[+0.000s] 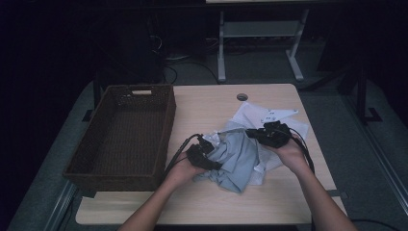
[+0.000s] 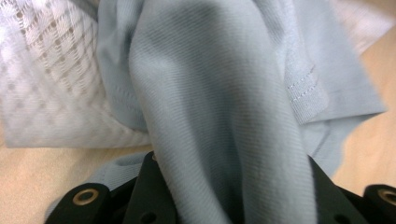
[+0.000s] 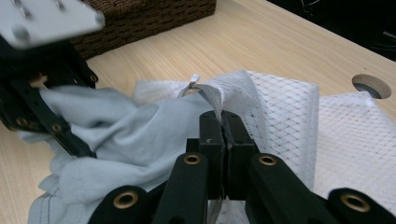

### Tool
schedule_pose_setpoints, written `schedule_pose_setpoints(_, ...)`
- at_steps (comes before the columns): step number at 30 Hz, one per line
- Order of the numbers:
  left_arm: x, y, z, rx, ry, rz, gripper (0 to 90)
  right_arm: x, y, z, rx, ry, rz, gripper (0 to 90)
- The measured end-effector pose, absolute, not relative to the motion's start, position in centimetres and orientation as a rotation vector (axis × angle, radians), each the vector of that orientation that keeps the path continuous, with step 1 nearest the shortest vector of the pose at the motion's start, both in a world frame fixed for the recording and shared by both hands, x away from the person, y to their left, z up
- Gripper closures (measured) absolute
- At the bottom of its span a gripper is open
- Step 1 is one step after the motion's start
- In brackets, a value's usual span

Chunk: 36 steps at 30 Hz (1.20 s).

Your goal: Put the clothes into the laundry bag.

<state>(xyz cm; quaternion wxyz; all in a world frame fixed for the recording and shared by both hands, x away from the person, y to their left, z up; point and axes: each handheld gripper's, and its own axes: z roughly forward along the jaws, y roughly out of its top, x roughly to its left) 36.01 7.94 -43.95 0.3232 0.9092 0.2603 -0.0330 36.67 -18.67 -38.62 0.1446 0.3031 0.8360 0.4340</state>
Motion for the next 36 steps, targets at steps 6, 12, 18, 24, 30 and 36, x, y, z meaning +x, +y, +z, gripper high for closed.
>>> schedule_pose_setpoints(6,35.9,8.6,-42.4,2.281,0.700,-0.095,69.9,36.7,-18.4,-38.8,0.867,2.423,1.241,87.4)
schedule_pose_setpoints(12,36.0,9.1,-41.6,2.190,0.746,-0.069,70.0,36.5,-17.9,-38.9,0.853,2.436,1.247,87.4)
schedule_pose_setpoints(18,36.1,8.8,-40.9,2.094,0.783,-0.003,70.1,36.2,-17.2,-38.8,0.836,2.446,1.271,87.4)
schedule_pose_setpoints(24,36.2,7.6,-41.3,2.082,0.801,0.035,69.9,35.8,-16.4,-38.2,0.812,2.446,1.314,87.4)
schedule_pose_setpoints(30,36.4,6.5,-41.9,2.083,0.811,0.057,69.3,35.5,-16.0,-38.2,0.801,2.448,1.315,87.4)
schedule_pose_setpoints(36,36.5,5.2,-43.0,2.122,0.799,0.060,67.7,35.2,-15.8,-37.8,0.788,2.446,1.339,87.4)
